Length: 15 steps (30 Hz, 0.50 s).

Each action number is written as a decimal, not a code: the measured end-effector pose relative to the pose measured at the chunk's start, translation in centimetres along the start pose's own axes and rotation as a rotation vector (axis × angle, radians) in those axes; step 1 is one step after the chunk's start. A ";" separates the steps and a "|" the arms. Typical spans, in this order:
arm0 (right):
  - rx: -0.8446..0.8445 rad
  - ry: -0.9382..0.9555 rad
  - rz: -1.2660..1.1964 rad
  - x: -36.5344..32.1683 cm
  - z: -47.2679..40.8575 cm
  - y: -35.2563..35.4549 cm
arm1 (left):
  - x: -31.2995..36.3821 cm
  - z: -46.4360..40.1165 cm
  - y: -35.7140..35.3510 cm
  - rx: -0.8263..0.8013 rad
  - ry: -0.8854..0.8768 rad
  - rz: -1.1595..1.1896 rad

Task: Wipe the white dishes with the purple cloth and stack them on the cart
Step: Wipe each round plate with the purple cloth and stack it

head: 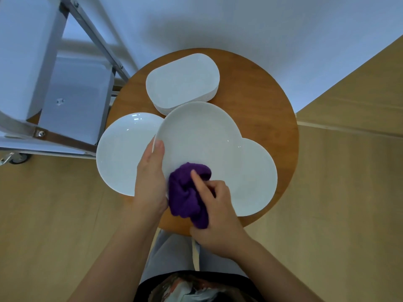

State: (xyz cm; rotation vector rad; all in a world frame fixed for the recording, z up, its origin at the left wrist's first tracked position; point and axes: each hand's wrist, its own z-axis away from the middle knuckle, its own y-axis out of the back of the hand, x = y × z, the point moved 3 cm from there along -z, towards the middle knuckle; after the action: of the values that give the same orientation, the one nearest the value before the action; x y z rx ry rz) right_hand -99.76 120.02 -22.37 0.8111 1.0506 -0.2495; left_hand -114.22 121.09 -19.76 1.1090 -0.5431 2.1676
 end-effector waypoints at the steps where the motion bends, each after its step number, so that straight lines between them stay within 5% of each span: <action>1: 0.020 -0.007 0.003 -0.4 -0.2 -0.2 | 0.0 0.0 0.0 0.016 0.003 0.002; 9: -0.177 -0.241 -0.286 -1.0 -1.5 4.2 | 1.0 -0.7 0.1 0.052 -0.078 -0.124; 12: -0.352 -0.375 0.015 0.0 -0.6 6.1 | 1.8 -0.9 -0.1 0.010 -0.116 -0.147; 15: -0.004 -0.398 0.067 0.6 0.4 7.6 | 2.5 -1.0 0.0 0.029 -0.115 -0.095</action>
State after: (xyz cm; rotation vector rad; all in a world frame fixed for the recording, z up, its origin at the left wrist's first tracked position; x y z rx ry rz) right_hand -95.07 125.10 -19.22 0.7535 0.6488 -0.3360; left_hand -115.92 122.53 -18.25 1.2558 -0.4998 2.0455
